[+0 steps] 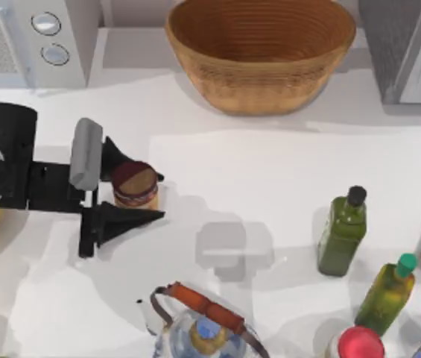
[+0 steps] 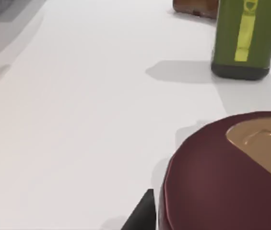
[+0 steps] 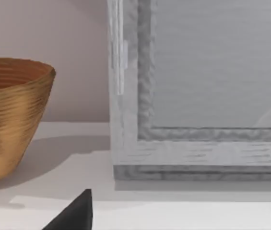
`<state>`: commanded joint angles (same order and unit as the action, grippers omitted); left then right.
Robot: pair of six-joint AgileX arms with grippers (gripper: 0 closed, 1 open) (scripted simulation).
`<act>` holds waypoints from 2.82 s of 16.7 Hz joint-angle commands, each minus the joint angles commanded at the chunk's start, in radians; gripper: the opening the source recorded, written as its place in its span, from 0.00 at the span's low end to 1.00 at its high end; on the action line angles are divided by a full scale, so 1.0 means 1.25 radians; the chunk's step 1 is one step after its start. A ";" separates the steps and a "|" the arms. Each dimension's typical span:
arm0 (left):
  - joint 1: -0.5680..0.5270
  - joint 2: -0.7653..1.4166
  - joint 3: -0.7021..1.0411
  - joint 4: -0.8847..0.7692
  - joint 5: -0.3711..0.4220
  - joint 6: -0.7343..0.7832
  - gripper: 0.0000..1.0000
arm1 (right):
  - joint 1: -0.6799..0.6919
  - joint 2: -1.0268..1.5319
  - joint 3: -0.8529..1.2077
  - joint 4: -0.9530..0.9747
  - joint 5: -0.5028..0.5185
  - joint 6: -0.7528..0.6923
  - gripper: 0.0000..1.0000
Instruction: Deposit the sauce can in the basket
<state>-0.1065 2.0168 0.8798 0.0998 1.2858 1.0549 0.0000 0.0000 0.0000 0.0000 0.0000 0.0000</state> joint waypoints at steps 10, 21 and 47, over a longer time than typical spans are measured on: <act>0.166 -0.254 -0.087 -0.602 0.057 0.429 0.00 | 0.000 0.000 0.000 0.000 0.000 0.000 1.00; 0.178 -0.273 -0.083 -0.634 0.049 0.451 0.00 | 0.000 0.000 0.000 0.000 0.000 0.000 1.00; -0.263 0.073 0.665 0.068 -0.722 -0.764 0.00 | 0.000 0.000 0.000 0.000 0.000 0.000 1.00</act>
<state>-0.4358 2.1079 1.7116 0.1846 0.3839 0.1004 0.0000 0.0000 0.0000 0.0000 0.0000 0.0000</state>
